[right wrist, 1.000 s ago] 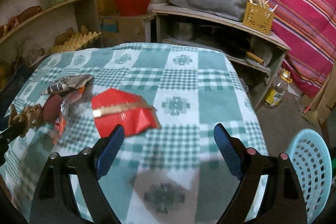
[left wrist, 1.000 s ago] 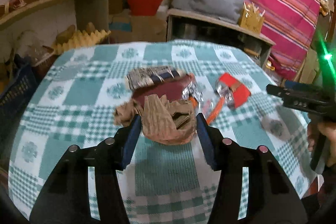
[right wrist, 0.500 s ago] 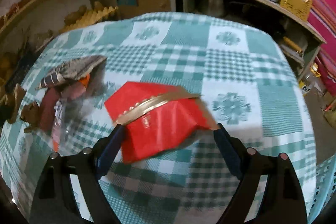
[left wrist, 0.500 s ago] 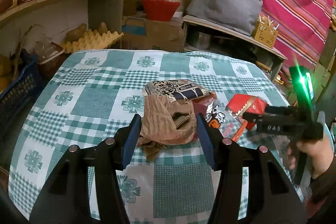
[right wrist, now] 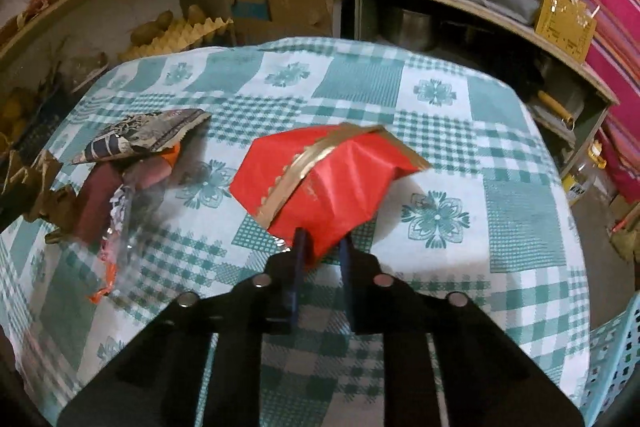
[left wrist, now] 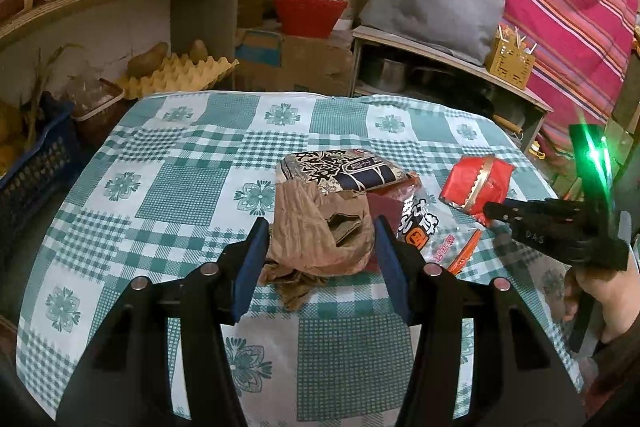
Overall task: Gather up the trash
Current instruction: 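Grasp the red gift box with the right tool while the left tool holds the paper bag, then carry the paper bag and red box in both tools over the basket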
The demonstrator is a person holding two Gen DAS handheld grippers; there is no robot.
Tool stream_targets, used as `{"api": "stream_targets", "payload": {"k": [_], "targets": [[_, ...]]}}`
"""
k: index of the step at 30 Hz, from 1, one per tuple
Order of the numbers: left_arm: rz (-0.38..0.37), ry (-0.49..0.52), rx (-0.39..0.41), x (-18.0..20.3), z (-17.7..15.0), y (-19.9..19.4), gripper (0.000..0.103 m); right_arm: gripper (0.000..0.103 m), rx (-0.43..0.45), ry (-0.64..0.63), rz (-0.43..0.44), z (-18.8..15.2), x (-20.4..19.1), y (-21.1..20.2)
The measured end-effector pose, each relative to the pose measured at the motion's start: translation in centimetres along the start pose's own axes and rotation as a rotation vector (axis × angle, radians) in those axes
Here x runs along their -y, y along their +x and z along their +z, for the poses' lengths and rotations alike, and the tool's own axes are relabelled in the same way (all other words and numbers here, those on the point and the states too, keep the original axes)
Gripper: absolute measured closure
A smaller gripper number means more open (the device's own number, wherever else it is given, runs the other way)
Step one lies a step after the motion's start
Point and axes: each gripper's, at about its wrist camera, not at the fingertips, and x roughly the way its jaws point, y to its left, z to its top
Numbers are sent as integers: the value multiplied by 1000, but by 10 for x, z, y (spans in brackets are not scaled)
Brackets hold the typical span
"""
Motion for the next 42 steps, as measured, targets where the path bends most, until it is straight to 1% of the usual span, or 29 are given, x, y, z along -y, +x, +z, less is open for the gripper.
{"api": "stream_targets", "payload": {"k": [6,12,17,22,26,31,36,42], "targets": [[9,19,4,3,-2,-1,51,97,56,-23,-31,-1,2,-28],[0,39,25,12,-4,-10,51,98,82,-4,-36,-10,17,-57],[-11,36,44,20,-9,-24,51,98,105,23,-27,-22,33,-86],[-9,28,30,36,-16,-37,51,98,133,47,-18,-39,55,-120],[-12,50,42,59,-18,-53,51,98,150,82,-18,-56,77,-145],[-32,85,67,95,-15,-69,51,98,160,107,-50,-78,110,-172],[-67,117,73,132,-13,-73,51,98,184,156,-85,-101,153,-201],[-112,155,81,184,-13,-72,51,98,193,209,-126,-127,201,-224]]}}
